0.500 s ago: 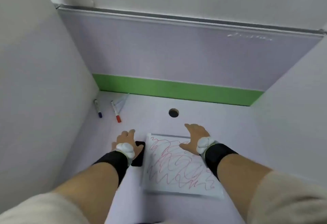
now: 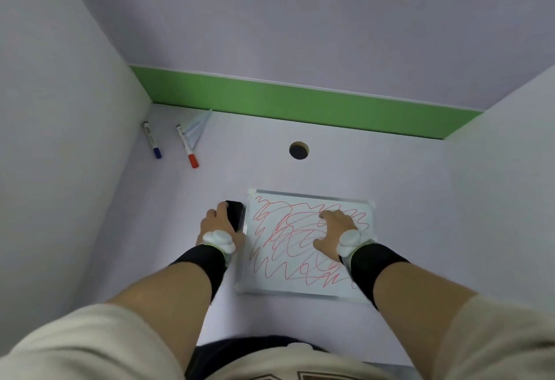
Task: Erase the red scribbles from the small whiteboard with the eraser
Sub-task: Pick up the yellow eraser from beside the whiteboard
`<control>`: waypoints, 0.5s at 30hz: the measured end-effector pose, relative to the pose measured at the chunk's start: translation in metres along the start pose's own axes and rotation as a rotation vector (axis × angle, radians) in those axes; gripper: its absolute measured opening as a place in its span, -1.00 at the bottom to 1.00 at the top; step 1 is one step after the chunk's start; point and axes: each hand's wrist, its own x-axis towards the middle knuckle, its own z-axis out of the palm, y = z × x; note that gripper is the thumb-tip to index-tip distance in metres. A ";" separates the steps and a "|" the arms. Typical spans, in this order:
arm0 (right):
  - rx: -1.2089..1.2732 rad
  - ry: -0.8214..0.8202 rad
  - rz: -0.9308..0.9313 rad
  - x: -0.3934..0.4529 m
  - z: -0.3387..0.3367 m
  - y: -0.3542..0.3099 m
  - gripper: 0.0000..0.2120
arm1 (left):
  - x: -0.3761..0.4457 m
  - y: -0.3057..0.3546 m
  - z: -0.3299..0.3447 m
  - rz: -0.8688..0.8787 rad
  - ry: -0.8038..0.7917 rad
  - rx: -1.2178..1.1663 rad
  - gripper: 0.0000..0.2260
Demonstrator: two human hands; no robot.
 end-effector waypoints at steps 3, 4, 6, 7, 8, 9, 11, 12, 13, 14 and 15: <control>0.083 0.038 -0.017 0.007 -0.023 -0.013 -0.29 | 0.001 0.017 -0.027 0.028 0.047 -0.198 -0.40; 0.171 0.043 -0.018 0.009 -0.035 -0.020 -0.29 | 0.002 0.027 -0.038 0.046 0.055 -0.243 -0.44; 0.409 0.028 -0.016 0.010 -0.061 -0.033 -0.28 | 0.001 0.050 -0.061 0.119 0.080 -0.288 -0.49; 0.511 0.031 -0.025 0.010 -0.075 -0.041 -0.27 | 0.000 0.064 -0.071 0.173 0.096 -0.310 -0.48; 0.590 0.047 -0.041 0.009 -0.090 -0.048 -0.27 | -0.002 0.078 -0.080 0.229 0.104 -0.331 -0.47; 0.659 0.071 -0.059 0.009 -0.105 -0.054 -0.27 | -0.004 0.091 -0.087 0.285 0.110 -0.355 -0.47; 0.789 0.108 -0.115 0.002 -0.134 -0.063 -0.26 | -0.015 0.120 -0.098 0.394 0.114 -0.424 -0.52; 0.823 0.107 -0.149 -0.002 -0.147 -0.067 -0.25 | -0.019 0.133 -0.103 0.436 0.105 -0.472 -0.56; 0.842 0.114 -0.184 -0.008 -0.161 -0.070 -0.25 | -0.026 0.147 -0.107 0.477 0.092 -0.518 -0.60; 0.865 0.129 -0.207 -0.014 -0.173 -0.071 -0.27 | -0.033 0.159 -0.110 0.511 0.079 -0.555 -0.61; 0.910 0.141 -0.219 -0.020 -0.183 -0.070 -0.31 | -0.039 0.171 -0.112 0.542 0.064 -0.587 -0.62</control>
